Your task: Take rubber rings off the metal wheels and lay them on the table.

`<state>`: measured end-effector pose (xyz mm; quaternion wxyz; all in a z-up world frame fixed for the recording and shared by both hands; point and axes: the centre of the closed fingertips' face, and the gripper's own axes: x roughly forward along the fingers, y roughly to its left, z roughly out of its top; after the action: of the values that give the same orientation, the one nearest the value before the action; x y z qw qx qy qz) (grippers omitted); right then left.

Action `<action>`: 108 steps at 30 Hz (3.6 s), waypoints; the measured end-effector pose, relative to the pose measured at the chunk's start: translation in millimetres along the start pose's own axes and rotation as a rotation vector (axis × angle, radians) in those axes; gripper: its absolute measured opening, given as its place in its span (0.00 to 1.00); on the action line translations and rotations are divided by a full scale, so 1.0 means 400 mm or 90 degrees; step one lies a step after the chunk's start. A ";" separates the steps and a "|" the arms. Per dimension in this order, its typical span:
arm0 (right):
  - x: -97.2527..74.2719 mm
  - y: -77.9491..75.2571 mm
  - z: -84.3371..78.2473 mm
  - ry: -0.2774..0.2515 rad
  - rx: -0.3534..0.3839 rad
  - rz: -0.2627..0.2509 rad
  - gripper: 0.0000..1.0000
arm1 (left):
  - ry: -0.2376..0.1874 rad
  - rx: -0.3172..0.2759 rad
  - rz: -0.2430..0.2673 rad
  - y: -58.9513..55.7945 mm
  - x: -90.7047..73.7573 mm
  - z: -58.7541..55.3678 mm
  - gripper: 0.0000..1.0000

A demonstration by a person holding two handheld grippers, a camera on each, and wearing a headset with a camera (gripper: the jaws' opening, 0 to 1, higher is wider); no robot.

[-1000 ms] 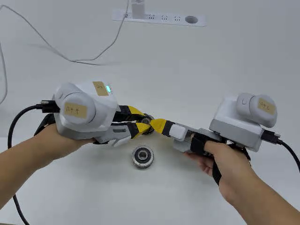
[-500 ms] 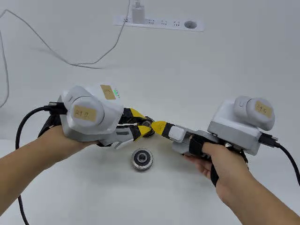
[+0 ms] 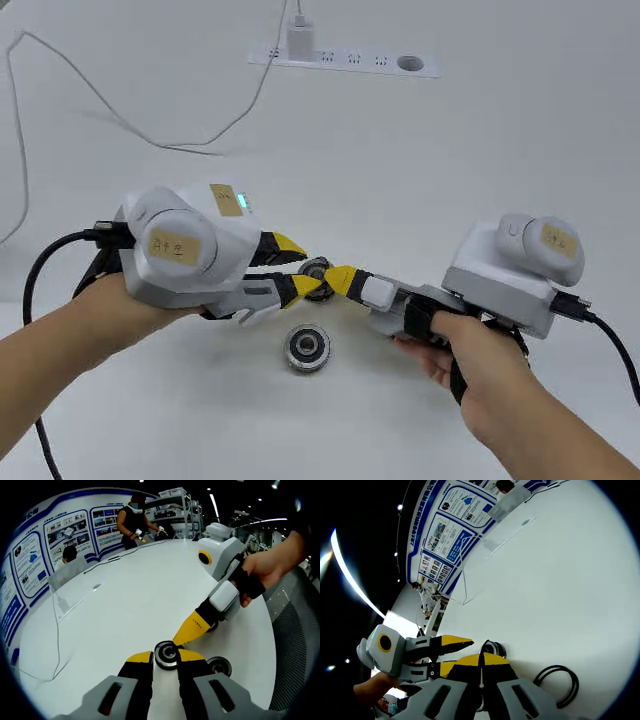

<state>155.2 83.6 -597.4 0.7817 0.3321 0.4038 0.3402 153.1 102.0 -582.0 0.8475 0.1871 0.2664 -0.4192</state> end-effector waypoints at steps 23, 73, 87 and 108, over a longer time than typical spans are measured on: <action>-0.012 0.083 0.024 -0.009 -0.004 0.071 0.01 | -0.054 -0.075 0.069 0.066 -0.076 0.013 0.23; -0.249 -0.142 0.011 -0.050 0.036 -0.166 0.06 | -0.076 -0.069 0.073 0.036 -0.092 0.044 0.28; -0.200 -0.027 0.052 -0.092 -0.021 -0.018 0.24 | -0.035 -0.044 0.043 0.015 -0.046 0.024 0.28; -0.149 0.020 0.035 -0.064 -0.018 0.049 0.26 | 0.004 -0.025 -0.016 -0.006 0.038 -0.001 0.20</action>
<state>138.7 37.1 -560.4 0.7917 0.3530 0.3461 0.3589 158.9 91.6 -592.0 0.8450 0.1683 0.2799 -0.4235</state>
